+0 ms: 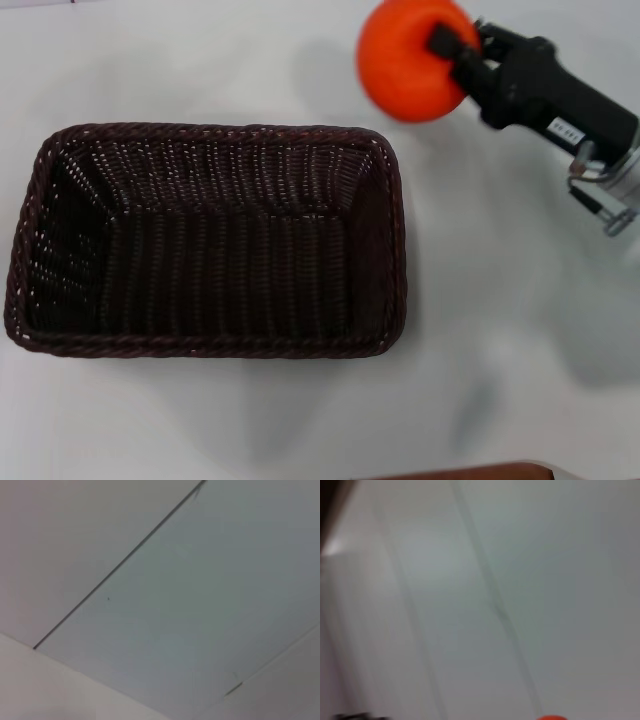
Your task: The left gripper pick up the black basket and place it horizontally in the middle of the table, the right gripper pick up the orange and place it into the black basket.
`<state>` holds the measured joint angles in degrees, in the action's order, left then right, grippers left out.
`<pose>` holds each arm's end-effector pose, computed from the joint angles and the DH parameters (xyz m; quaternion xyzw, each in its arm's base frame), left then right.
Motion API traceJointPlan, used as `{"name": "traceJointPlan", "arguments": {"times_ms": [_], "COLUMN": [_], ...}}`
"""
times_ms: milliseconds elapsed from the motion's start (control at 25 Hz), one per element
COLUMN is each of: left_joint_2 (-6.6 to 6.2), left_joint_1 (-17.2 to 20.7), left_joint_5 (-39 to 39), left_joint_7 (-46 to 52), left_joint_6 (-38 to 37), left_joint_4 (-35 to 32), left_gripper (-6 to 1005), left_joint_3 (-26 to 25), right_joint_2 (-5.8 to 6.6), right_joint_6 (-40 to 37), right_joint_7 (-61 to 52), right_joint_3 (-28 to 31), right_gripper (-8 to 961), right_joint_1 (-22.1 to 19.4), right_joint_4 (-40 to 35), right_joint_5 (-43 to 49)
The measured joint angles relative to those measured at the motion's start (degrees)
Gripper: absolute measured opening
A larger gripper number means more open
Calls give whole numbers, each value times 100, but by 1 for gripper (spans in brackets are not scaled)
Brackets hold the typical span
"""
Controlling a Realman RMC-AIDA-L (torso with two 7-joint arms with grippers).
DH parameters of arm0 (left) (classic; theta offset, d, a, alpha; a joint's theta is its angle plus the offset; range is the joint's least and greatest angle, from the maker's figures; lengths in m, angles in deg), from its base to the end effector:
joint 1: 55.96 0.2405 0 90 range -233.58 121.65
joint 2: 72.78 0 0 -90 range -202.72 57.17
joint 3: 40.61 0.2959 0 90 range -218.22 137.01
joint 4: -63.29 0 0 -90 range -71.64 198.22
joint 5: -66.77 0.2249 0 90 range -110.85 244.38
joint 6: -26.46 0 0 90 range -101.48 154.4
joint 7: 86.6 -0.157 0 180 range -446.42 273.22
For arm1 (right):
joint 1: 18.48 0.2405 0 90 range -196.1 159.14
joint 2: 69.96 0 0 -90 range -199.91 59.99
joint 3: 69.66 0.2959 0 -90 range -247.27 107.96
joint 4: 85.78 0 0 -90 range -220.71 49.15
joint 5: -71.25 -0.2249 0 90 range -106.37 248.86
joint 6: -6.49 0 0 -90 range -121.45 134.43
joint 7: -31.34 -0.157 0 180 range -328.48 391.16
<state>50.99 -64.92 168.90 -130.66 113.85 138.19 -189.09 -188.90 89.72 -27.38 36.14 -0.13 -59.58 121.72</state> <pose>-0.3377 0.2996 0.1108 -0.6905 -0.5467 -0.3877 0.2721 0.2924 0.3307 -0.0416 -0.2210 -0.8111 -0.2581 0.4760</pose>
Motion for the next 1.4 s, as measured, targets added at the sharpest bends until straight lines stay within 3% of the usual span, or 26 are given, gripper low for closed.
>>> {"name": "traceJointPlan", "arguments": {"times_ms": [200,360,600,1000,1240,1400], "left_joint_2": [-6,-5,-2,7,24,20], "left_joint_1": [-91,-87,-42,56,72,151], "left_joint_5": [-196,-387,-538,-1095,-1449,-1737], "left_joint_7": [-585,-1107,-1623,-2697,-4606,-5947], "left_joint_6": [35,38,42,61,217,264], "left_joint_4": [-618,-1038,-1399,-1889,-2813,-3504], "left_gripper": [781,782,782,782,782,782], "left_joint_3": [-392,-599,-752,-850,-1332,-1625], "right_joint_2": [-38,-46,-59,16,-68,-101], "right_joint_6": [317,156,-40,169,404,458], "right_joint_7": [-146,-191,-465,-870,-229,608], "right_joint_3": [-331,-736,-887,-414,1125,1771], "right_gripper": [185,149,147,520,726,868], "right_joint_1": [181,519,716,606,59,-229], "right_joint_4": [290,183,80,145,61,-554], "right_joint_5": [668,1153,1296,1279,1197,358]}}
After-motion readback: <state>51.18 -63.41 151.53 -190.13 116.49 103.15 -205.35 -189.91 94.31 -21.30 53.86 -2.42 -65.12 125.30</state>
